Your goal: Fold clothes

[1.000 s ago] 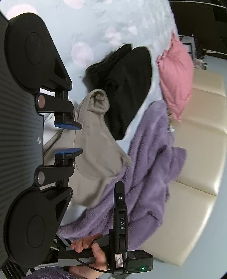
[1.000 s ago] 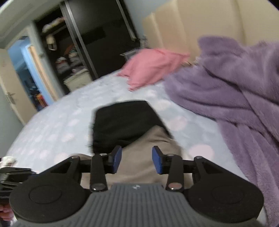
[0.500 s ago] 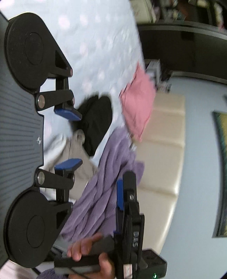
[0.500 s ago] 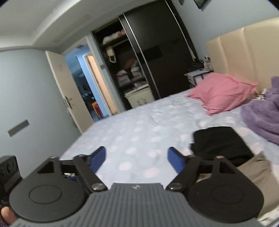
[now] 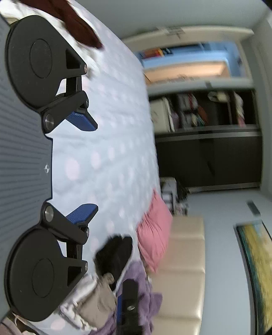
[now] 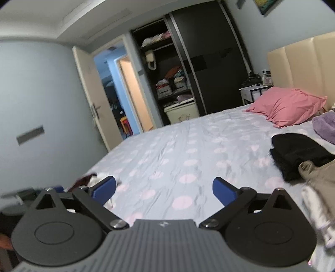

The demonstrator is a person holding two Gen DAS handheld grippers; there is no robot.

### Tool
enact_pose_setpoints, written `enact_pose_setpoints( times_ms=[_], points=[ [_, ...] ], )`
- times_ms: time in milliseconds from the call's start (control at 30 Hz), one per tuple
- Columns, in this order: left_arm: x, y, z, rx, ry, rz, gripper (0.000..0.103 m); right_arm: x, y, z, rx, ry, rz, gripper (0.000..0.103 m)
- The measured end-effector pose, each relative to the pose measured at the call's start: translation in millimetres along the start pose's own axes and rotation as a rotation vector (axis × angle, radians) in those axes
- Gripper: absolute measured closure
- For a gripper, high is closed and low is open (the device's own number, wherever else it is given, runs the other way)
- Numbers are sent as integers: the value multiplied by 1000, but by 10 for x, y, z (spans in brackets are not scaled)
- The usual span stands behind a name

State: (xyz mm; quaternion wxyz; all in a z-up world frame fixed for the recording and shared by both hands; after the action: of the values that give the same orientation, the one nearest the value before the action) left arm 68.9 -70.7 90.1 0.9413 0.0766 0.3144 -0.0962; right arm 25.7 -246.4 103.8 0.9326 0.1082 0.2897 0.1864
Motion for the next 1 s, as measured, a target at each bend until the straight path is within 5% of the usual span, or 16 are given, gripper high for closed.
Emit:
enact_pose_setpoints(
  times_ms=[367, 800, 1000],
  points=[
    [-98, 715, -670, -143, 57, 289, 25, 438, 487, -642, -78, 68, -46, 2],
    [294, 859, -1211, -225, 236, 231, 25, 883, 439, -1019, -189, 153, -122, 2],
    [529, 758, -1272, -219, 276, 204, 25, 1100, 312, -1011, -146, 199, -131, 2]
  ],
)
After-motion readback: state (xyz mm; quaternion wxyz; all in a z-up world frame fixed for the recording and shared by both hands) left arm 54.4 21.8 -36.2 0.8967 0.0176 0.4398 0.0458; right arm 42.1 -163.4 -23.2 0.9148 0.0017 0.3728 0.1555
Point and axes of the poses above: each gripper's, at about its wrist camera, not at the fingertips, and x roughly the way its jaws point, y to its left, z to its top, the point moved 8 cm from there along x, roughly the way its jaws point, and after that the axes turned 14 degrees about y, right-handed, at the moved point
